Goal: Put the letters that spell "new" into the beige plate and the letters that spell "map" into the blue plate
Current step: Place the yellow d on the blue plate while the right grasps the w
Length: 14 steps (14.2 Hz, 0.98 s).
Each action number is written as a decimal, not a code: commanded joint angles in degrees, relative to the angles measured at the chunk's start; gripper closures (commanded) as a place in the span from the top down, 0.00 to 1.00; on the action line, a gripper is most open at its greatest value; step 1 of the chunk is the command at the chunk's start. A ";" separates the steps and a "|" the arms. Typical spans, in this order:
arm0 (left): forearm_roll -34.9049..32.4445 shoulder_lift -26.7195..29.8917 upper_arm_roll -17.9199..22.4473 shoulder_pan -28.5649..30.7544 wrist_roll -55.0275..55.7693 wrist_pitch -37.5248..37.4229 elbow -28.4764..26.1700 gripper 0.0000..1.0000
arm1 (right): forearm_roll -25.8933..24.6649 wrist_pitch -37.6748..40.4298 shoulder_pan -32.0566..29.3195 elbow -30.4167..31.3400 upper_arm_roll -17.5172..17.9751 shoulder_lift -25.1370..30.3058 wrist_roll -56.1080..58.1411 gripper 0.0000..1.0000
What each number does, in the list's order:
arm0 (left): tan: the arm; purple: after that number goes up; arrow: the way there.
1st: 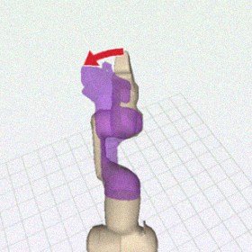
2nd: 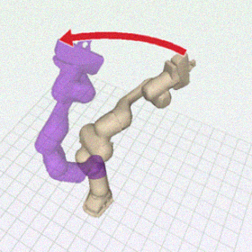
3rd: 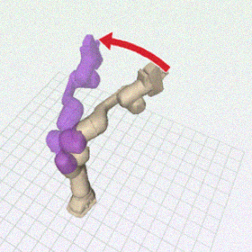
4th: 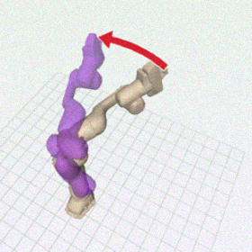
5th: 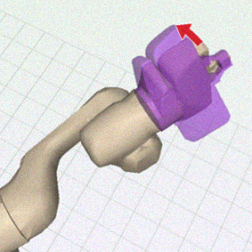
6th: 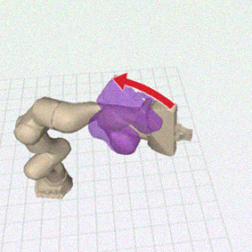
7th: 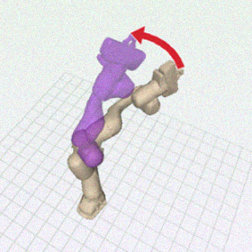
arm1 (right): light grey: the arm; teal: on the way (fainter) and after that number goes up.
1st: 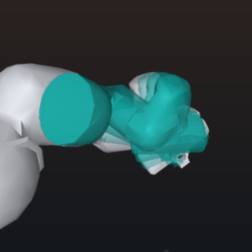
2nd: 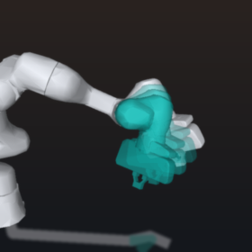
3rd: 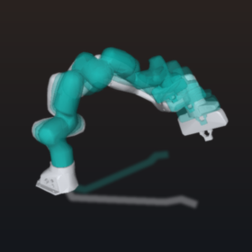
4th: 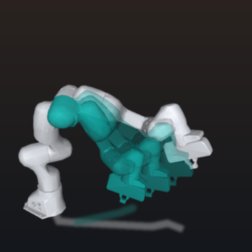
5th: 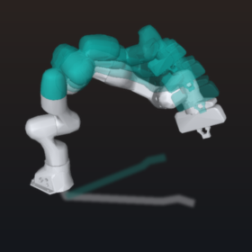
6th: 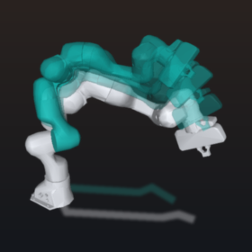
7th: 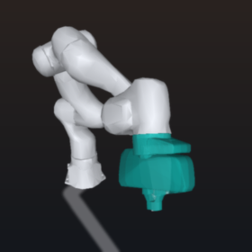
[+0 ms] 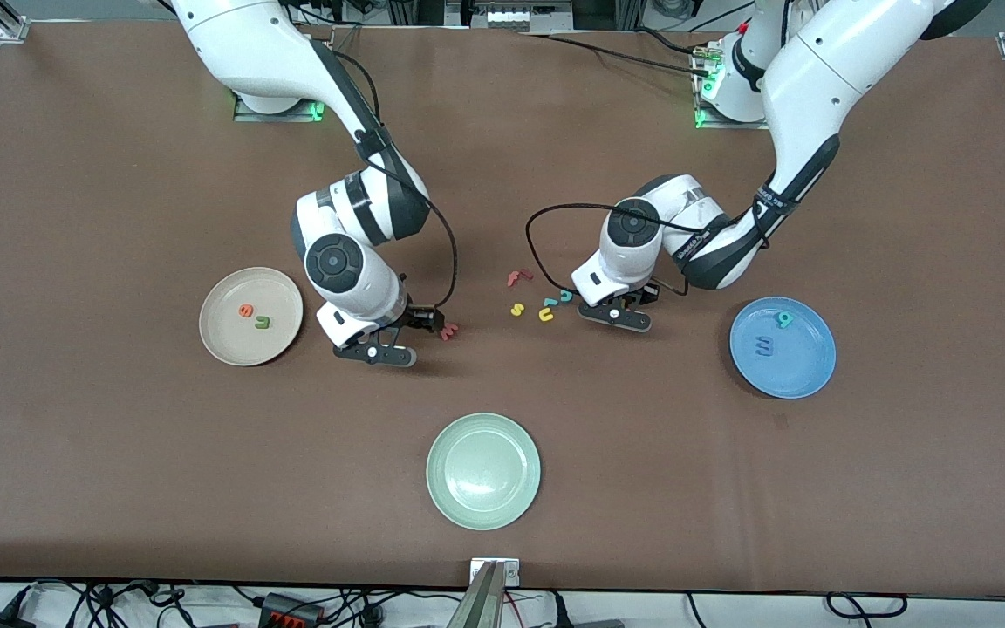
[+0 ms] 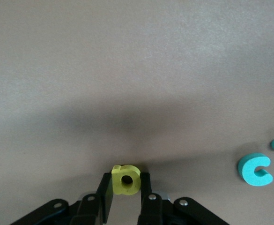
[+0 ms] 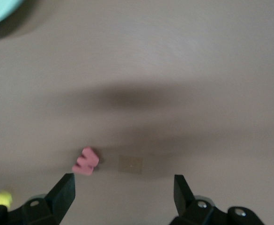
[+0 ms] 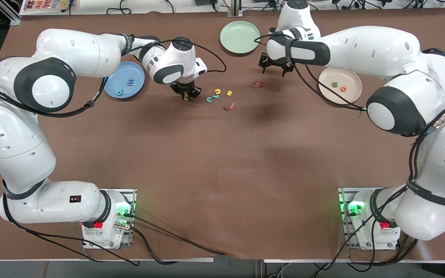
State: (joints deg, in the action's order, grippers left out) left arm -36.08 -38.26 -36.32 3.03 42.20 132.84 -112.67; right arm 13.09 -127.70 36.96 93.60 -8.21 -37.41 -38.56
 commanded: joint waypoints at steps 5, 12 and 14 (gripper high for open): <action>-1.71 5.04 -0.33 6.36 -2.11 -2.06 2.11 0.10 | 0.62 -3.42 4.52 -2.71 -0.58 -5.03 -29.28 0.88; -0.92 4.87 -0.24 16.82 -26.88 -16.55 12.12 0.10 | -0.08 -3.69 4.96 -4.91 -0.67 -7.23 -35.44 0.77; -0.92 4.52 0.10 20.33 -29.71 -17.27 12.30 0.10 | -0.08 -3.78 5.05 -6.05 -0.67 -8.02 -37.37 0.76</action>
State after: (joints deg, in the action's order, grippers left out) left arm -36.25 -33.38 -35.86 20.66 15.95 117.18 -100.99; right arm 13.23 -131.66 41.53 90.18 -8.51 -43.75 -73.08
